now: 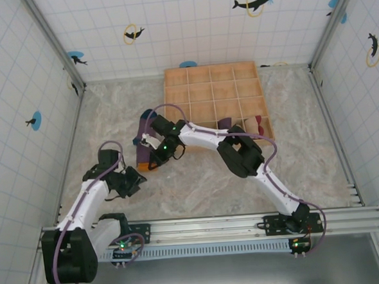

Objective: Roll the socks

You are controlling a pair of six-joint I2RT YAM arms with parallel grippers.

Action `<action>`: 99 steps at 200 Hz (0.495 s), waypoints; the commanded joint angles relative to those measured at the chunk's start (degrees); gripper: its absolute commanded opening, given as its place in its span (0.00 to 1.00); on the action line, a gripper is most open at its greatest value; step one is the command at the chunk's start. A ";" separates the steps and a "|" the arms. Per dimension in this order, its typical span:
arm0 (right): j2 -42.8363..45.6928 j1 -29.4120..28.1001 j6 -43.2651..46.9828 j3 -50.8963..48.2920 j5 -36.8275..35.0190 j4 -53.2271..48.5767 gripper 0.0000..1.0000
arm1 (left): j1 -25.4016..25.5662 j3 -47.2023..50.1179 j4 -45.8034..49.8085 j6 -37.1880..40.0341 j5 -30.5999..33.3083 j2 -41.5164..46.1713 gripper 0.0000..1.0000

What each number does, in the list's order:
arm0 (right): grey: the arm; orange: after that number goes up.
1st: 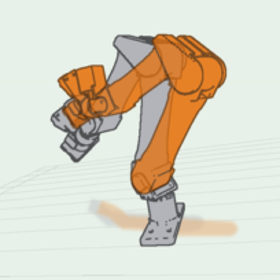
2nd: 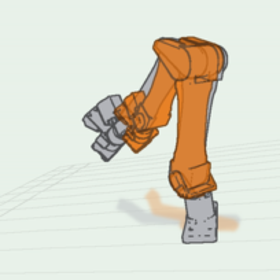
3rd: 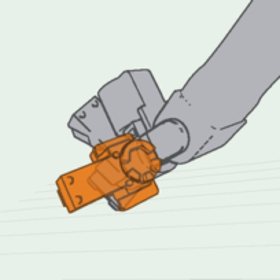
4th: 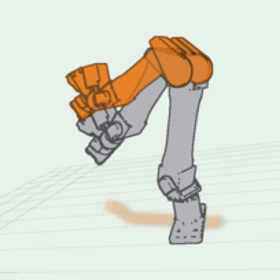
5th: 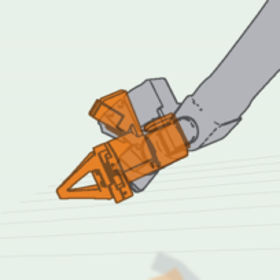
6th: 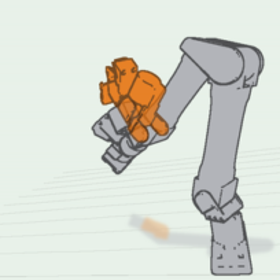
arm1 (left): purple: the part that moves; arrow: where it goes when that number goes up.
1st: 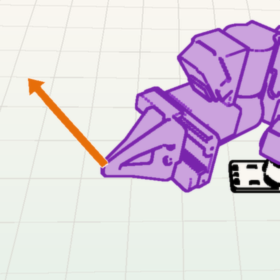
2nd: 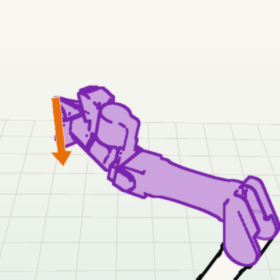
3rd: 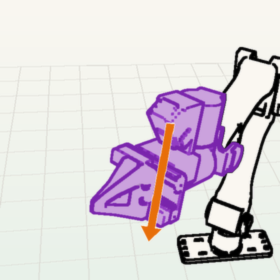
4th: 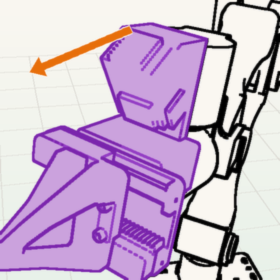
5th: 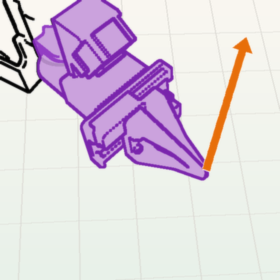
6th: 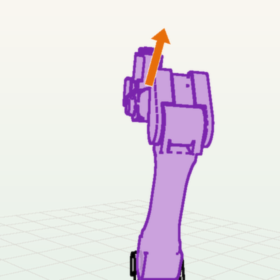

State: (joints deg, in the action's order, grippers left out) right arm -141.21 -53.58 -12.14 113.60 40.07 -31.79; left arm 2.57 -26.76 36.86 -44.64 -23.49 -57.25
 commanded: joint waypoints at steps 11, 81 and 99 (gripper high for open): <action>-2.27 3.78 -9.93 2.06 0.18 -2.73 0.00 | 0.11 0.22 -7.90 -3.98 2.22 -2.43 0.43; -4.12 2.49 -8.81 5.99 -2.64 -6.77 0.00 | 0.16 2.20 -16.16 -10.41 2.17 -1.97 0.42; -5.27 2.39 -9.36 6.94 -2.07 -7.14 0.00 | 0.16 2.85 -17.44 -10.75 1.66 -2.90 0.42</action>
State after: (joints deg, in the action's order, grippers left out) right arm -142.89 -50.92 -20.32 117.45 38.74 -35.55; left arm 2.57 -25.32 22.74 -52.88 -21.50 -59.66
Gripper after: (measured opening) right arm 0.069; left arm 0.422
